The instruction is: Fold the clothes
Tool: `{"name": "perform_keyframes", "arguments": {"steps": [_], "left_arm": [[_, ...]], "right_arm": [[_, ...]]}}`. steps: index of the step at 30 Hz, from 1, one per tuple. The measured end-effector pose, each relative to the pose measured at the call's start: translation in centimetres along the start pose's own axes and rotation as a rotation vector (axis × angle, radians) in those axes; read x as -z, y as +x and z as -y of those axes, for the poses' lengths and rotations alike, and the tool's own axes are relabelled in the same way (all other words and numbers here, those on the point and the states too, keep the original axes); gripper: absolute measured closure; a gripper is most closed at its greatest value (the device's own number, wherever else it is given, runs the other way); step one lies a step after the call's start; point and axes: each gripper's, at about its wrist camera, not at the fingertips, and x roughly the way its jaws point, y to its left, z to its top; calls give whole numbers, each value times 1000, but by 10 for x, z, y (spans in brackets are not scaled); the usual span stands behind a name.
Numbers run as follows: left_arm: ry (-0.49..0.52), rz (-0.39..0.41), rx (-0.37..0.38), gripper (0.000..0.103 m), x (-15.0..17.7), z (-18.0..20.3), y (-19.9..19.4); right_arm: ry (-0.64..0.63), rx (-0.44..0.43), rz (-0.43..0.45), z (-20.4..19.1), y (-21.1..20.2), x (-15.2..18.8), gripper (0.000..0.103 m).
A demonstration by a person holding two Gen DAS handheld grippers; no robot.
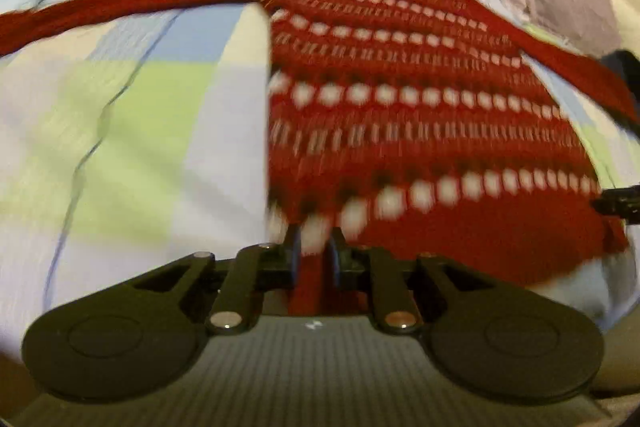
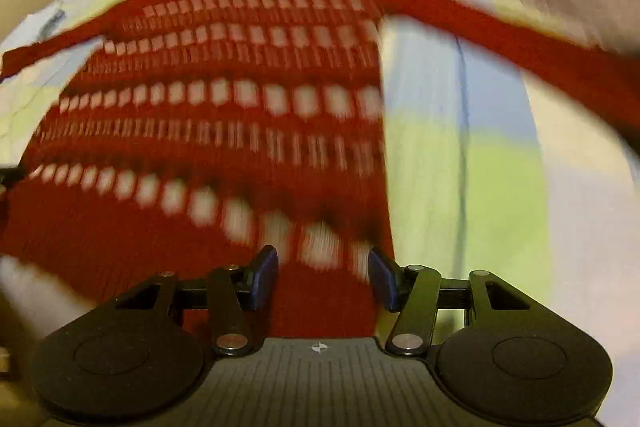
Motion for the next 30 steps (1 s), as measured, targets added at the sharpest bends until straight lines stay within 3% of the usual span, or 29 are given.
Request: {"name": "perform_keyframes", "arguments": {"steps": [1, 3, 8, 11, 14, 16, 21, 23, 25, 30], "left_arm": [[-10, -44, -13, 88, 3, 1, -5], [-60, -27, -10, 89, -5, 2, -12], [-129, 82, 44, 89, -48, 13, -3], [-104, 33, 27, 89, -50, 26, 18], [-63, -14, 1, 88, -32, 34, 24], [-35, -40, -9, 88, -12, 35, 17], [-67, -165, -35, 87, 5, 31, -4], [-97, -222, -56, 87, -7, 29, -12], [-103, -213, -85, 87, -26, 30, -30], [-92, -104, -107, 76, -95, 33, -87]], "right_arm": [[13, 22, -48, -1, -4, 4, 48], [70, 39, -108, 1, -6, -1, 48], [119, 13, 67, -5, -7, -49, 48], [96, 1, 103, -17, 13, -68, 48], [64, 33, 28, -20, 27, -43, 48], [46, 40, 48, -22, 17, -17, 48], [121, 33, -65, -17, -5, 12, 48], [130, 55, -125, -15, -10, 6, 48], [175, 70, -146, -9, -22, -4, 48], [255, 70, 3, -7, -83, -56, 48]]}}
